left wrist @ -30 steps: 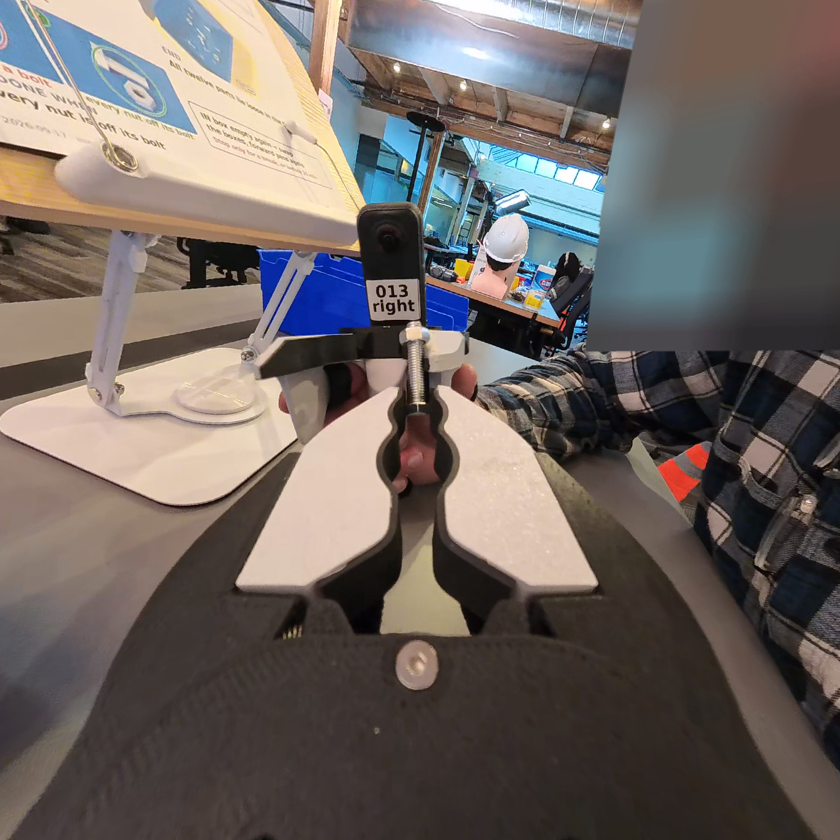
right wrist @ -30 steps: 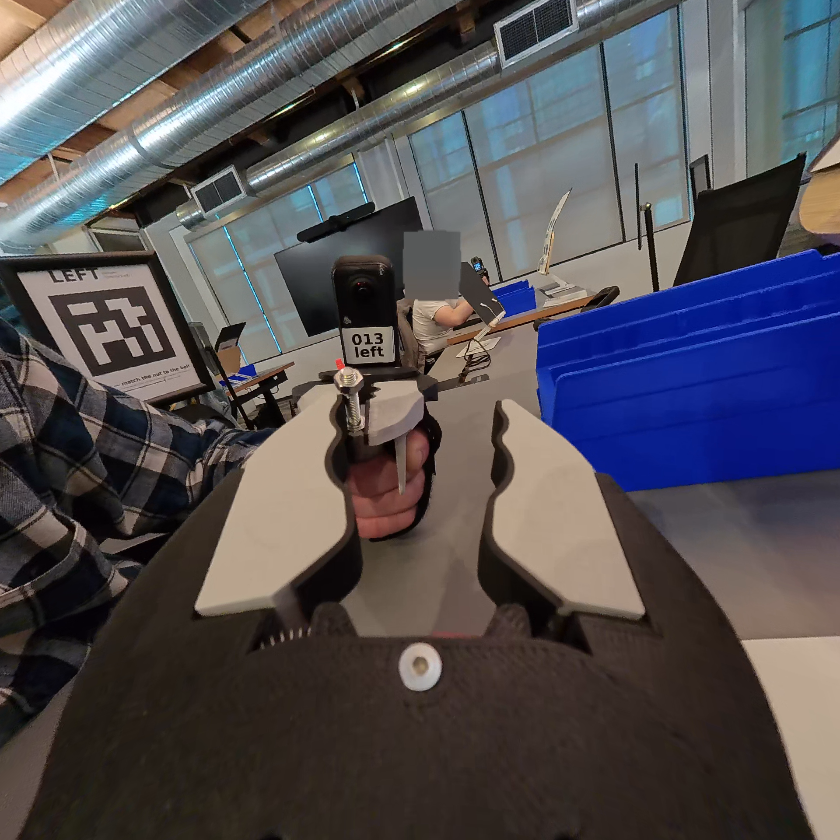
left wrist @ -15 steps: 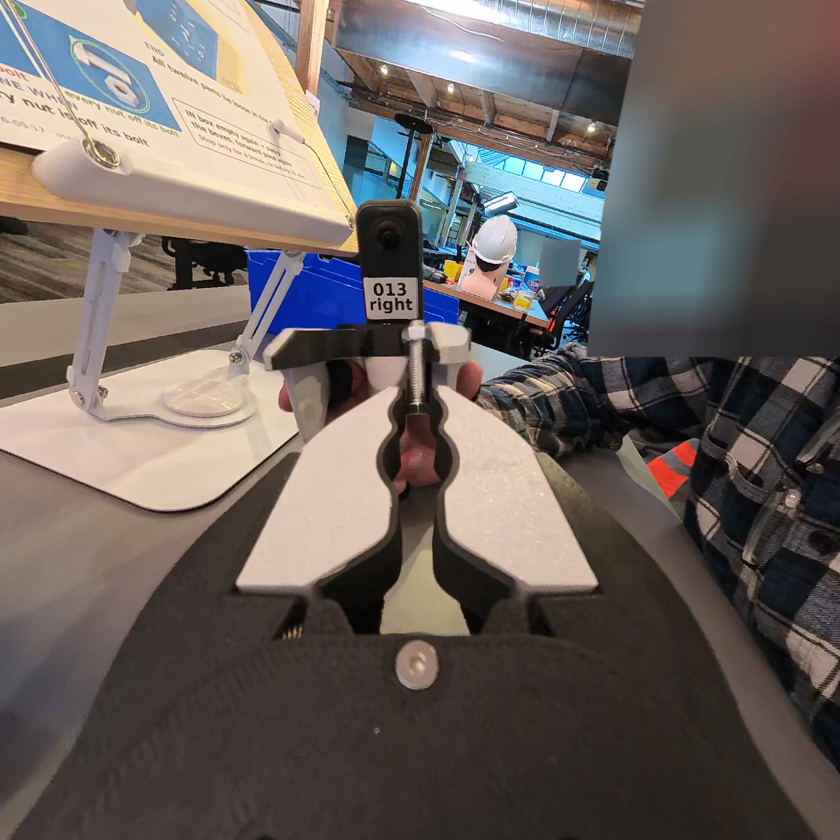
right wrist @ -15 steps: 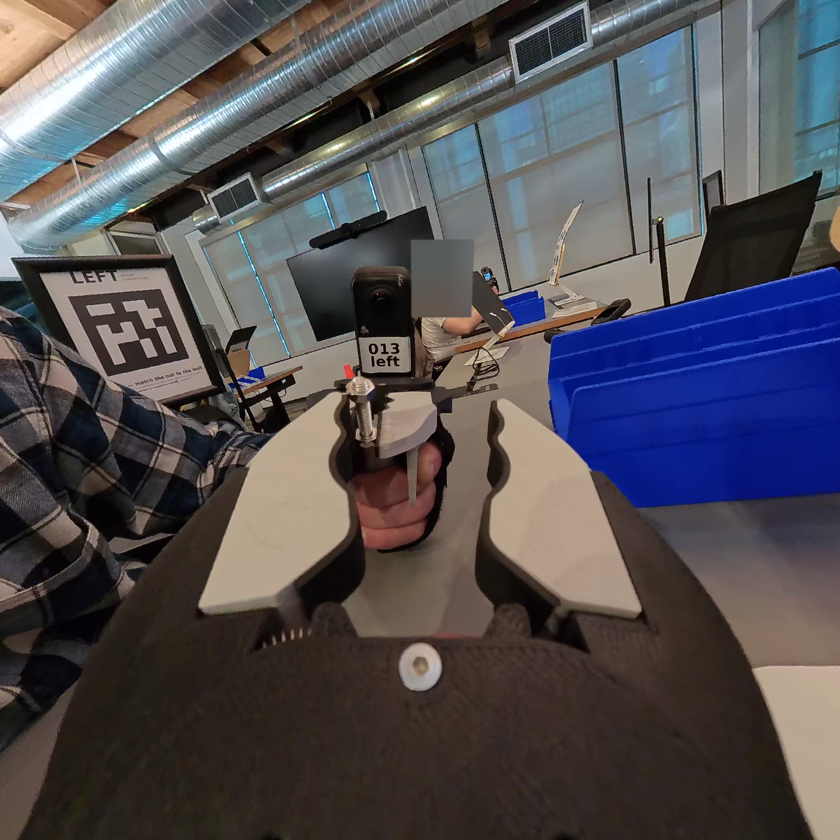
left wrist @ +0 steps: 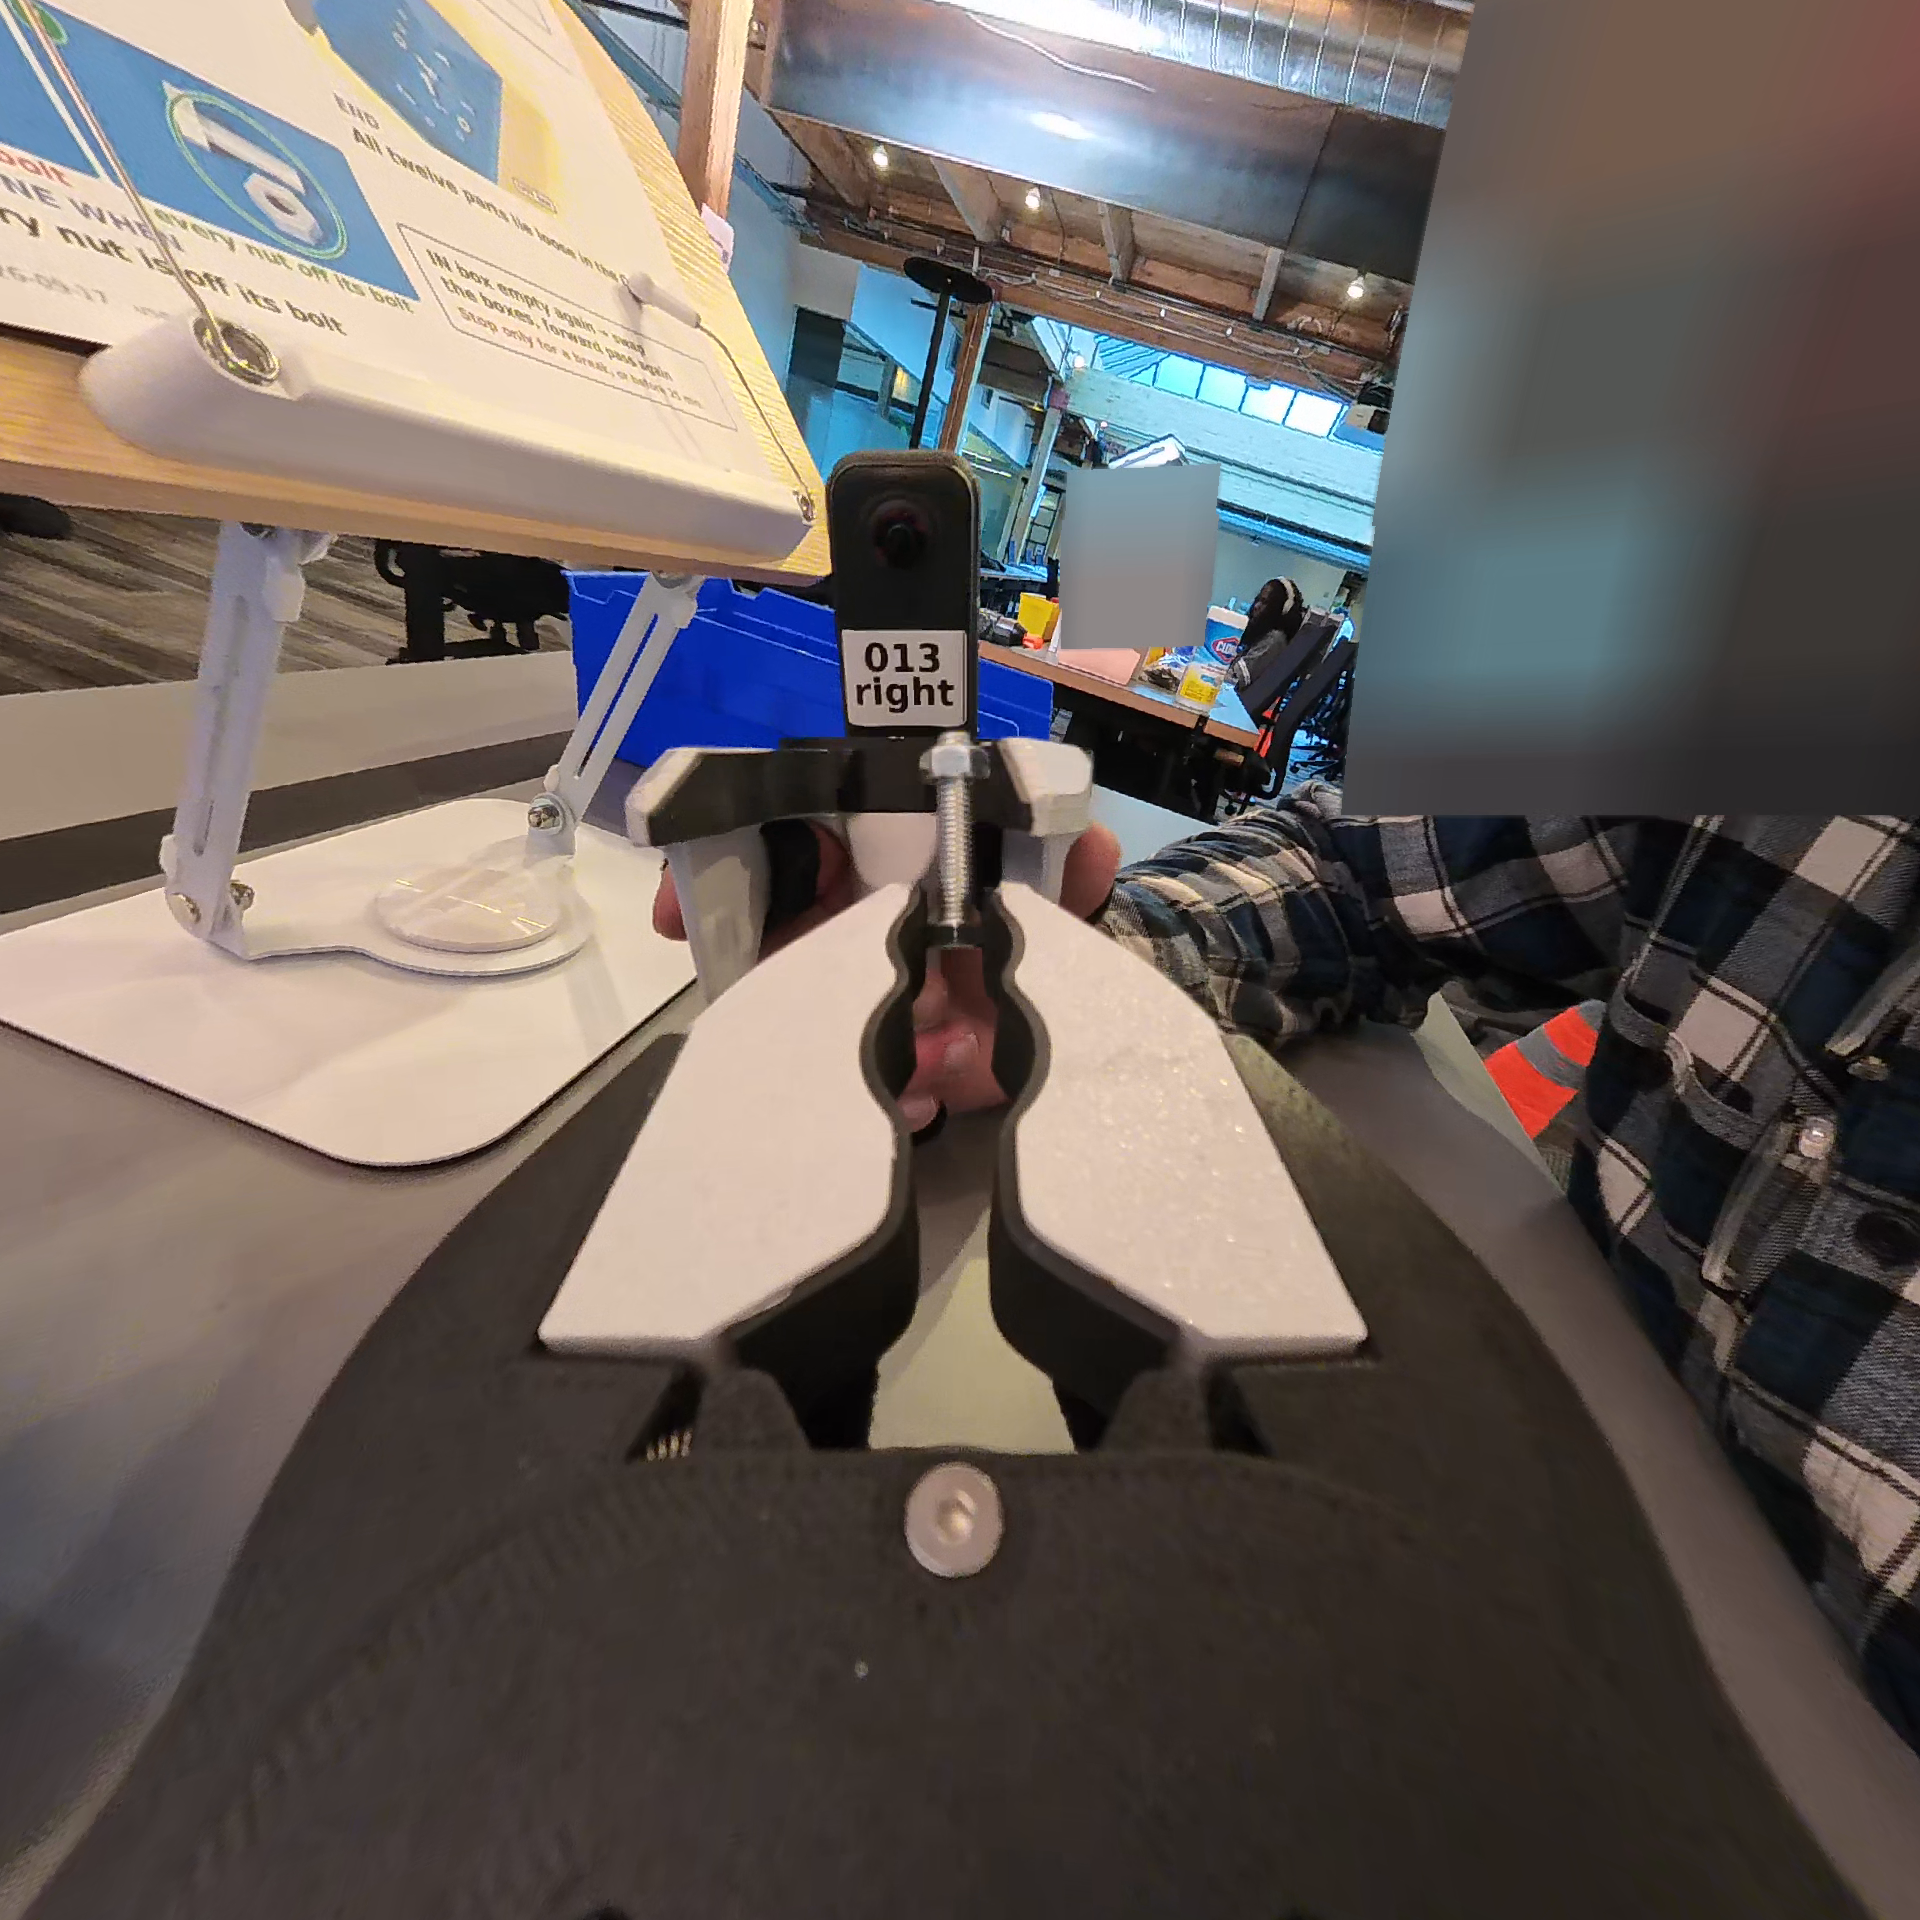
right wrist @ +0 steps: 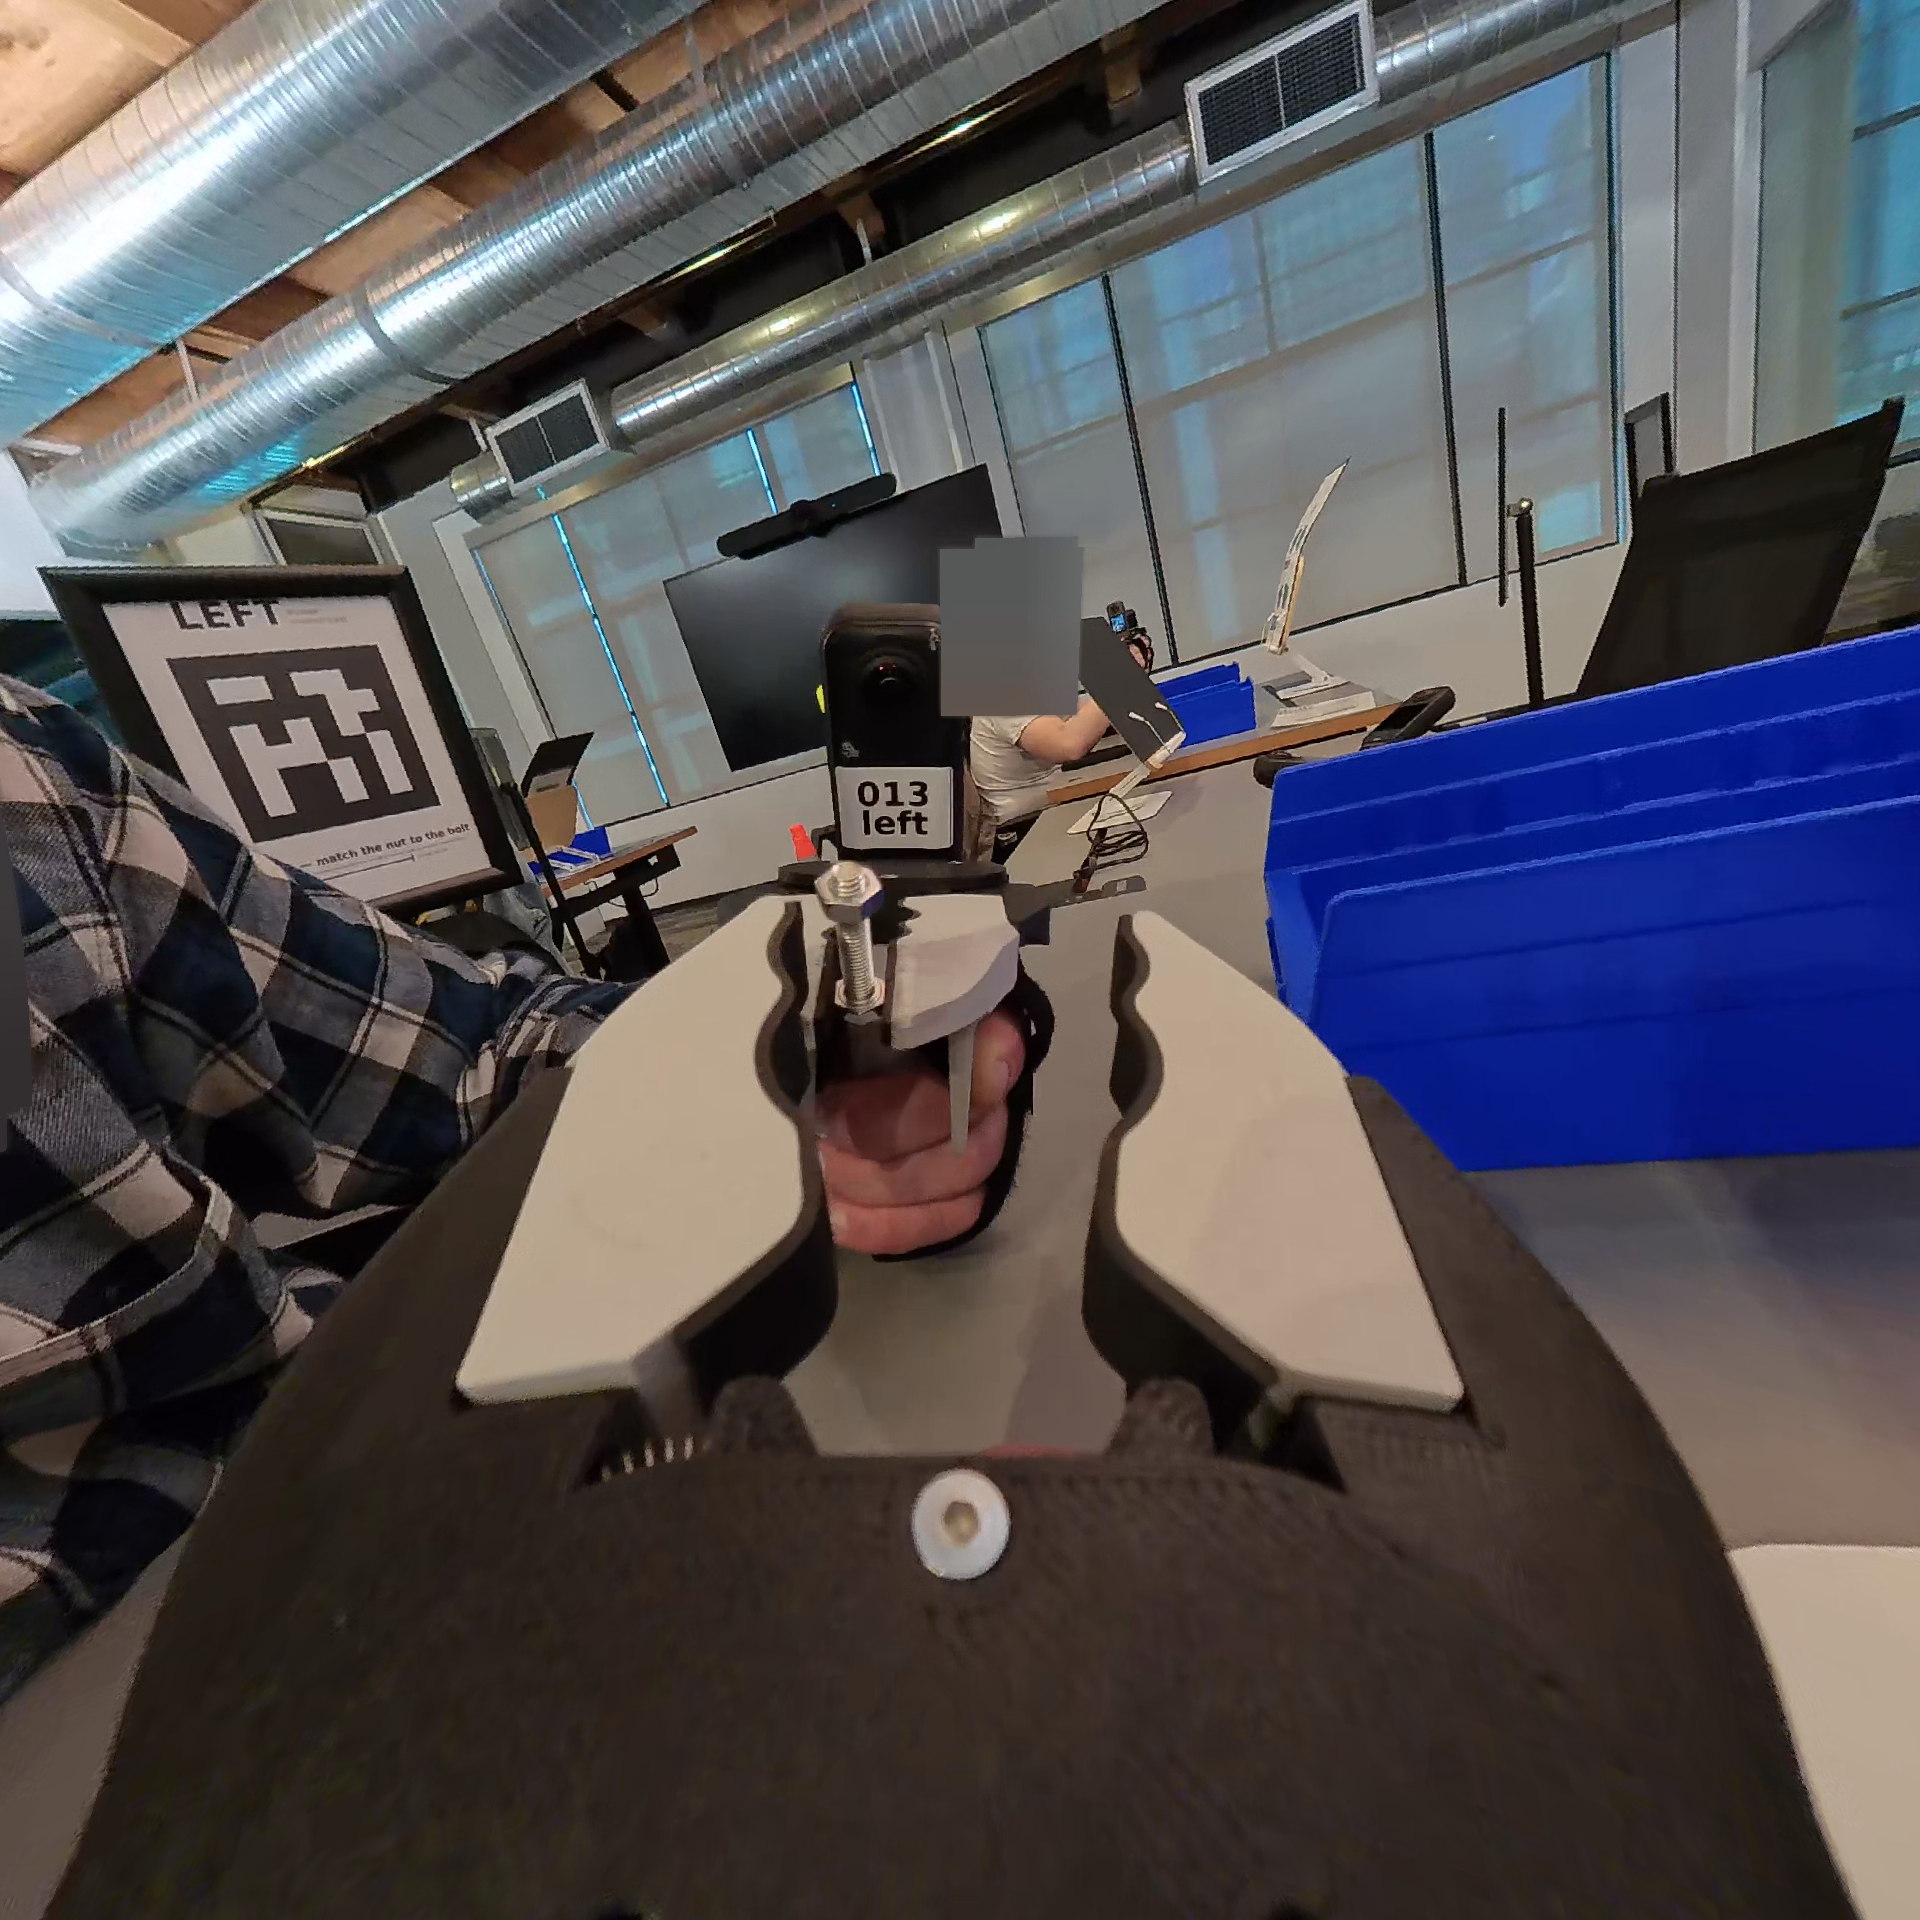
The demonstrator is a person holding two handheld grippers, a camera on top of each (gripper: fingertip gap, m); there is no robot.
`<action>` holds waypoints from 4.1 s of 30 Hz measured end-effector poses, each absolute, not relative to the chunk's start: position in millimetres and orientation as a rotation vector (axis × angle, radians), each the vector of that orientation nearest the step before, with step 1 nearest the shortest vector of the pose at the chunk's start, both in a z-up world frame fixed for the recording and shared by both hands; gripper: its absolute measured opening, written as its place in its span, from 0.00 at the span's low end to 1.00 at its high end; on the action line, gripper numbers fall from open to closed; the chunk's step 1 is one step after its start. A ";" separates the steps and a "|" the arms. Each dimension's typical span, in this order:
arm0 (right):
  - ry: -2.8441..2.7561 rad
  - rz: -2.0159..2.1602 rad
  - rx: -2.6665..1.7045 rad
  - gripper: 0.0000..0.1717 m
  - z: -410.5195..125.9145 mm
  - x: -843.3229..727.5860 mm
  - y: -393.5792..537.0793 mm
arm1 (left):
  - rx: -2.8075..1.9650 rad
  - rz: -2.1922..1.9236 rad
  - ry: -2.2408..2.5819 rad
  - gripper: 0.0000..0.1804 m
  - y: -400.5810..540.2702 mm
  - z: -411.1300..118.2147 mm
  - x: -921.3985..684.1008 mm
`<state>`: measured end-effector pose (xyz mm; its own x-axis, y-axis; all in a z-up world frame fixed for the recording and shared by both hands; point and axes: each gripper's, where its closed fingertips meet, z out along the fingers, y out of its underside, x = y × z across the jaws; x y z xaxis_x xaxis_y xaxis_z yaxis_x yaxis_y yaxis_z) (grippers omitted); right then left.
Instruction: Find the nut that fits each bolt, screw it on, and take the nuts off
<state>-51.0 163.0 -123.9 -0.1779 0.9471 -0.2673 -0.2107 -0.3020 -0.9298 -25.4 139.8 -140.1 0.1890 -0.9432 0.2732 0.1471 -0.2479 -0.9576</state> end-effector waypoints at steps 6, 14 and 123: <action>-0.917 1.656 -1.193 0.32 -125.7 -45.3 177.0 | -1.388 -1.294 0.803 0.05 142.1 -137.2 -30.1; -0.975 1.639 -1.164 0.31 -124.2 -49.7 165.0 | -1.395 -1.293 0.833 0.05 139.7 -140.5 -26.3; -0.957 1.681 -1.143 0.34 -126.8 -42.0 173.9 | -1.352 -1.363 0.841 0.05 134.5 -137.5 -26.9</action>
